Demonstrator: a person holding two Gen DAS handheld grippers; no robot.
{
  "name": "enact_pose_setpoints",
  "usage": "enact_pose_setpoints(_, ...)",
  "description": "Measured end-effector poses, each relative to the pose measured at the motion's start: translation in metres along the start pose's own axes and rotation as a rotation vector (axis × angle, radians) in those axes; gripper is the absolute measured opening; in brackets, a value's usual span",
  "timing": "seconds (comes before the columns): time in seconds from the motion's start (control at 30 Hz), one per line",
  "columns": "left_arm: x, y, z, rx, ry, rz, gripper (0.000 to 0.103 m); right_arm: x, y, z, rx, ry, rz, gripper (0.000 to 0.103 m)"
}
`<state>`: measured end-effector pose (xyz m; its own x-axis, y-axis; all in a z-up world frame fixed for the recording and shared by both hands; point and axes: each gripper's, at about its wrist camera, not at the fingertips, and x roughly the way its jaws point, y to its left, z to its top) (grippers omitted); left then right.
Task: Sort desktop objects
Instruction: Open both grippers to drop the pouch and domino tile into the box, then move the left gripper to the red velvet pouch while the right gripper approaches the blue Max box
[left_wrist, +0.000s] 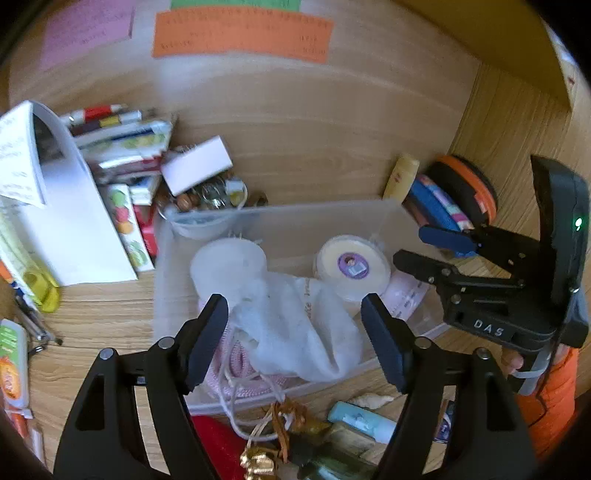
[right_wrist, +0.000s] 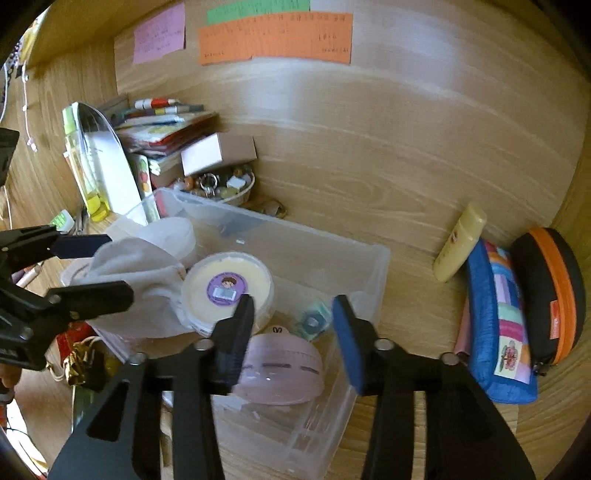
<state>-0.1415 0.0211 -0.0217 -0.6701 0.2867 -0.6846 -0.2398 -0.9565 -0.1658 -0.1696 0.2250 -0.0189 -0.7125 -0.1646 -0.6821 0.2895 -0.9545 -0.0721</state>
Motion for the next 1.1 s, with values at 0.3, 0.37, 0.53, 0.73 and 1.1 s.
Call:
enact_pose_setpoints(0.3, -0.057, 0.006, -0.006, -0.009, -0.118, 0.058, 0.092, -0.041, 0.007, -0.003, -0.004, -0.090, -0.002, 0.062)
enact_pose_setpoints(0.37, -0.067, 0.009, -0.010, -0.013, -0.130, 0.075, 0.093, -0.053, 0.009, -0.006, -0.007, -0.117, 0.000, 0.064)
enact_pose_setpoints(0.53, -0.084, 0.021, -0.028, -0.030, -0.136, 0.116, 0.095, -0.079, 0.013, -0.016, -0.004, -0.155, -0.001, 0.077)
enact_pose_setpoints(0.73, -0.088, 0.037, -0.055, -0.053, -0.098, 0.144, 0.095, -0.102, 0.017, -0.044, 0.005, -0.178, 0.005, 0.081)
enact_pose_setpoints(1.1, -0.054, 0.054, -0.109, -0.120, 0.074, 0.128, 0.095, -0.094, 0.021, -0.108, 0.085, -0.049, 0.045, 0.081)
